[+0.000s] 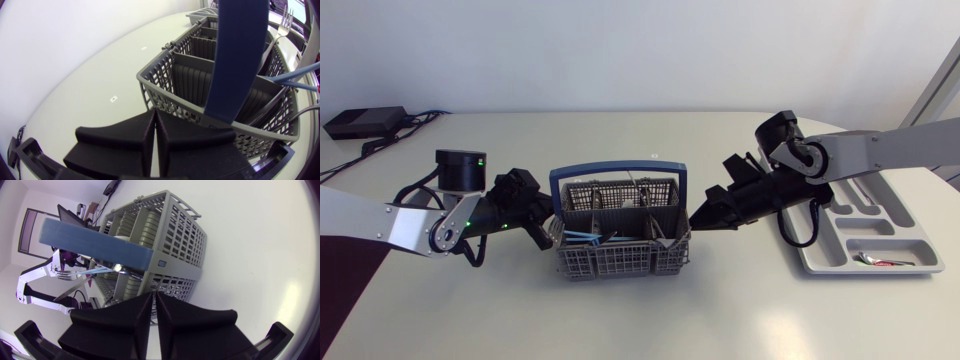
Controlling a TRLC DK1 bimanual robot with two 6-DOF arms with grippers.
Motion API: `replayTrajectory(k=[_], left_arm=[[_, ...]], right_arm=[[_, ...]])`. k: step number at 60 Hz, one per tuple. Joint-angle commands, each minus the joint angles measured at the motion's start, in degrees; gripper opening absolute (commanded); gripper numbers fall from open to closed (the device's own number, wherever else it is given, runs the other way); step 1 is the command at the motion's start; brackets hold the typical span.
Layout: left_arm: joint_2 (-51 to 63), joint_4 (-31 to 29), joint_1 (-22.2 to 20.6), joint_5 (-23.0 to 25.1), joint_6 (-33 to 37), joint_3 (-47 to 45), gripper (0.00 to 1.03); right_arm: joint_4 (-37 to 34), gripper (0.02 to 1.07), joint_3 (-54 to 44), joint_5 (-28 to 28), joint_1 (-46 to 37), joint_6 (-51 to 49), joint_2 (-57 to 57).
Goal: Sort the cutlery from the basket into the organizer compartments.
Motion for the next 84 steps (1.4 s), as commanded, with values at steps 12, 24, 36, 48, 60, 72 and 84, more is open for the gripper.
replayTrajectory(k=[12, 24, 36, 48, 60, 72, 84], left_arm=[[2.2, 1.5, -1.9, 0.9, -2.6, 4.1, 0.04], [0.2, 1.3, 1.0, 0.9, -2.7, 2.8, 0.04], [-7.3, -1.1, 6.3, 2.9, -1.9, -0.8, 0.22], [-20.9, -9.0, 9.7, 6.9, -0.1, -5.3, 0.28], [-29.6, -19.2, 9.1, 11.4, 2.7, -6.5, 0.28], [-35.3, -27.3, 4.5, 12.4, 3.7, -5.2, 0.29], [-39.0, -32.8, 3.4, 12.3, 2.7, -4.2, 0.30]], right_arm=[[-0.2, 0.15, -2.3, -0.6, -1.2, -1.3, -2.4], [1.9, 0.28, -3.7, 8.0, -1.3, -1.3, -3.3], [4.4, 0.56, -5.7, 15.5, -1.4, -2.3, -7.3], [4.1, 0.82, -8.6, 18.0, -2.3, -5.8, -13.2], [1.7, 0.98, -10.6, 17.9, -3.4, -10.4, -20.2], [0.9, 1.01, -13.5, 18.3, -1.2, -13.5, -27.2], [0.3, 1.01, -13.9, 19.0, -0.2, -13.5, -28.4]])
